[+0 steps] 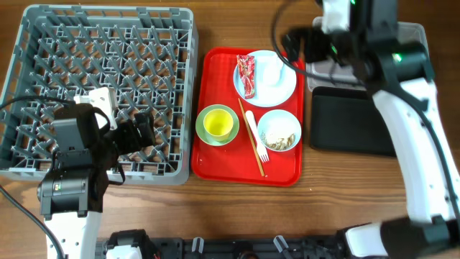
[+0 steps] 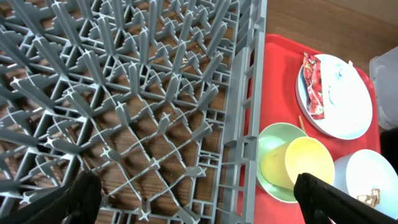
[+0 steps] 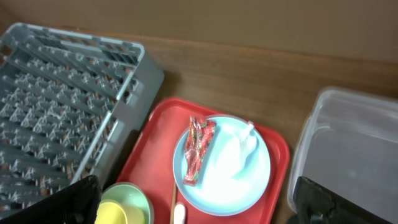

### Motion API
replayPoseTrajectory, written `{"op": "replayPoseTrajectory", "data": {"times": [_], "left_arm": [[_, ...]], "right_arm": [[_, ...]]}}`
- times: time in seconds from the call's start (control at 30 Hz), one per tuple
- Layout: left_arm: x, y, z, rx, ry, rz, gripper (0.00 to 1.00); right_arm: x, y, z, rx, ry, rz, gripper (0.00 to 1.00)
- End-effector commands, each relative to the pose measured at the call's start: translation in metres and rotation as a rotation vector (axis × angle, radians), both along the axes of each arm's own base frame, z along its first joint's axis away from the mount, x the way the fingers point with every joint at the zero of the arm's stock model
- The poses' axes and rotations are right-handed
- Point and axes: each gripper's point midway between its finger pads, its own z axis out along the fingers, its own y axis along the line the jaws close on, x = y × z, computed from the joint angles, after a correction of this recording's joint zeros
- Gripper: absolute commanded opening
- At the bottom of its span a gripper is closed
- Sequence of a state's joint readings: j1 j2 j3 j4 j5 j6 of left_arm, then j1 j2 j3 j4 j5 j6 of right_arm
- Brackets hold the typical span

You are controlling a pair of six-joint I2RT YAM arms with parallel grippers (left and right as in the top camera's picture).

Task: Sort waste into correct bins and load items into the dishwasher rack

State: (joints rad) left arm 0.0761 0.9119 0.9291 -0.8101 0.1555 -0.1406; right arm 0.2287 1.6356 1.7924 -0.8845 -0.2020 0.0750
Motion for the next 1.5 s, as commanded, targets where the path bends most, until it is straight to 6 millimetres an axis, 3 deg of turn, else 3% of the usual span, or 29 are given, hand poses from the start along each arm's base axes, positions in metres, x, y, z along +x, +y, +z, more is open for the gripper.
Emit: {"op": "replayPoseTrajectory", "data": {"times": [0.0, 0.07, 0.1, 0.2, 0.4, 0.43, 0.53, 0.57, 0.6, 0.67, 0.7, 0.73, 0.77, 0.8, 0.83, 0.87, 0.9, 0.93, 1.0, 1.13, 1.2, 1.37, 1.47], "left_arm": [[0.002, 0.0, 0.009, -0.011, -0.023, 0.002, 1.0], [0.002, 0.0, 0.009, -0.011, -0.023, 0.002, 1.0], [0.002, 0.0, 0.009, -0.011, -0.022, 0.002, 1.0], [0.002, 0.0, 0.009, -0.011, -0.022, 0.002, 1.0], [0.001, 0.0, 0.008, -0.011, -0.018, 0.002, 1.0], [0.001, 0.0, 0.008, -0.011, -0.017, 0.002, 1.0], [0.0, 0.0, 0.007, -0.012, -0.01, 0.002, 1.0], [0.0, 0.0, 0.007, -0.012, -0.01, 0.002, 1.0], [0.0, 0.0, 0.007, -0.012, -0.011, 0.002, 1.0], [0.0, 0.0, 0.007, -0.012, -0.011, 0.002, 1.0], [0.0, 0.0, 0.007, -0.012, -0.011, 0.002, 1.0], [0.0, 0.0, 0.007, -0.012, -0.01, 0.002, 1.0], [0.0, 0.0, 0.007, -0.011, -0.011, 0.002, 1.0], [0.0, 0.0, 0.007, -0.011, -0.011, 0.002, 1.0], [0.0, 0.0, 0.007, -0.011, -0.011, 0.002, 1.0], [0.0, 0.0, 0.007, -0.011, -0.011, 0.002, 1.0], [0.0, 0.0, 0.007, -0.011, -0.011, 0.002, 1.0], [0.0, 0.0, 0.007, -0.011, -0.011, 0.002, 1.0], [0.0, 0.0, 0.007, -0.011, -0.011, 0.002, 1.0], [0.0, 0.0, 0.007, -0.011, -0.01, 0.002, 1.0], [0.0, 0.0, 0.007, -0.011, -0.011, 0.002, 1.0], [0.0, 0.0, 0.007, -0.011, -0.01, 0.002, 1.0], [0.0, 0.0, 0.007, -0.011, -0.01, 0.002, 1.0]], "right_arm": [[0.051, 0.007, -0.041, -0.038, 0.058, -0.117, 1.0], [0.071, 0.013, -0.101, -0.028, 0.182, -0.171, 0.98], [0.075, 0.015, -0.133, -0.035, 0.249, -0.183, 0.91], [0.074, 0.02, -0.218, -0.031, 0.448, -0.233, 0.77], [0.055, 0.025, -0.298, -0.075, 0.632, -0.276, 0.68], [0.052, 0.027, -0.303, -0.08, 0.643, -0.275, 0.58], [0.049, 0.028, -0.3, -0.063, 0.662, -0.311, 0.2], [0.048, 0.025, -0.29, -0.061, 0.66, -0.315, 0.15], [0.049, 0.022, -0.275, -0.055, 0.645, -0.317, 0.14], [0.06, 0.007, -0.226, -0.036, 0.554, -0.318, 0.04], [0.068, -0.024, -0.174, 0.0, 0.446, -0.381, 0.07], [0.071, -0.07, -0.133, 0.028, 0.361, -0.473, 0.13], [0.071, -0.098, -0.123, 0.021, 0.341, -0.535, 0.15], [0.07, -0.113, -0.123, 0.017, 0.344, -0.568, 0.2], [0.067, -0.142, -0.127, 0.017, 0.362, -0.626, 0.41], [0.069, -0.152, -0.126, 0.037, 0.358, -0.641, 0.5], [0.072, -0.152, -0.122, 0.074, 0.348, -0.626, 0.66], [0.076, -0.143, -0.116, 0.132, 0.336, -0.562, 0.69], [0.079, -0.106, -0.103, 0.258, 0.337, -0.394, 0.75], [0.064, -0.037, -0.111, 0.154, 0.342, -0.151, 0.75], [0.058, -0.015, -0.134, 0.016, 0.355, -0.156, 0.8], [0.041, 0.04, -0.192, -0.147, 0.416, -0.098, 0.79], [0.031, 0.067, -0.237, -0.171, 0.496, -0.105, 0.64]]}}
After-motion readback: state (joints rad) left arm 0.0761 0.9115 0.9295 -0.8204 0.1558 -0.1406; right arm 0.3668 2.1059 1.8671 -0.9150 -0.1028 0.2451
